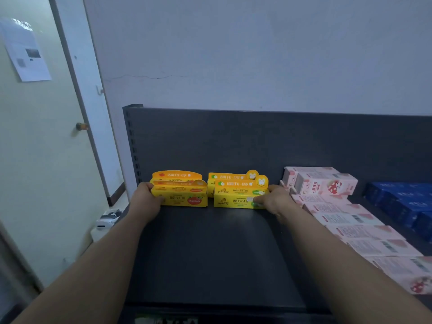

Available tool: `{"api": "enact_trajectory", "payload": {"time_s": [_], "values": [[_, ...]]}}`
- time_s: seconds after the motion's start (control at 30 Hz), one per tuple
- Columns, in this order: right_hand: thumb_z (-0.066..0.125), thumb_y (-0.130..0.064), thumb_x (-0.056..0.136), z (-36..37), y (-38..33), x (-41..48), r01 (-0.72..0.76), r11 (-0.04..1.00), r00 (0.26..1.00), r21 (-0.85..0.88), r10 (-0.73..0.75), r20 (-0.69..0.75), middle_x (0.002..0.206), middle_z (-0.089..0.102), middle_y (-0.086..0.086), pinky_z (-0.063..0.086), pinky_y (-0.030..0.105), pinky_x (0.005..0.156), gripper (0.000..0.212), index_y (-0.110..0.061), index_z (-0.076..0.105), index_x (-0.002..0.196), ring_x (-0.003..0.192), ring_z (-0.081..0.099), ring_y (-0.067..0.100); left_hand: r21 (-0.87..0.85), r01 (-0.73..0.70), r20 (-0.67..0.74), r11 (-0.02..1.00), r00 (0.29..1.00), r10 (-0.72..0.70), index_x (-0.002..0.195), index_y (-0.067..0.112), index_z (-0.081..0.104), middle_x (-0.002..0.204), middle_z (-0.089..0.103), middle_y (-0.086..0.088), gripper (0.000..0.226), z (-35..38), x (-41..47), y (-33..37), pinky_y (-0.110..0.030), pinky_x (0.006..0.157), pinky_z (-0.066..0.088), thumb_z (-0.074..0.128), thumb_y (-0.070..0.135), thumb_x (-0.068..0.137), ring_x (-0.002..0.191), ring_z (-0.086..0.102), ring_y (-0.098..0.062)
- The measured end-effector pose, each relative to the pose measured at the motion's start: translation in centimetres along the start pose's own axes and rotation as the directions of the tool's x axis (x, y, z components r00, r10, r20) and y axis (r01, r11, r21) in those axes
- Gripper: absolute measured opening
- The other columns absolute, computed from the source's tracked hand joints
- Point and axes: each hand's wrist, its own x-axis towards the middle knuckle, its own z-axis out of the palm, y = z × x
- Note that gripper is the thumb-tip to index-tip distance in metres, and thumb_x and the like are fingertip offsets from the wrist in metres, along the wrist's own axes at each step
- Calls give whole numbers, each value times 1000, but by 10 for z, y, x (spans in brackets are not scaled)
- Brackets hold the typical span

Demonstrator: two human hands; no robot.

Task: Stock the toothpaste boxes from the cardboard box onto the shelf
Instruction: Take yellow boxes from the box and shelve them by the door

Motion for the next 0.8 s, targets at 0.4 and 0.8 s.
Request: {"api": "enact_trajectory", "payload": {"time_s": [0.4, 0.8], "values": [[69, -12, 84, -10, -12, -34, 231, 913, 966, -337, -256, -30, 113, 55, 7, 38, 29, 74, 40, -9, 46, 116, 93, 50, 20, 48, -133, -121, 990, 983, 138, 134, 11, 44, 131, 46, -15, 51, 2, -20, 16, -50, 98, 44, 61, 22, 88, 119, 47, -33], [63, -20, 87, -85, 7, -113, 400, 616, 832, -678, -554, -14, 145, 41, 7, 20, 23, 107, 58, -9, 41, 140, 137, 31, 23, -49, -625, 133, 779, 769, 625, 120, 16, 58, 118, 56, 3, 32, 55, -112, 108, -22, 88, 36, 62, 25, 90, 111, 51, -13]]}}
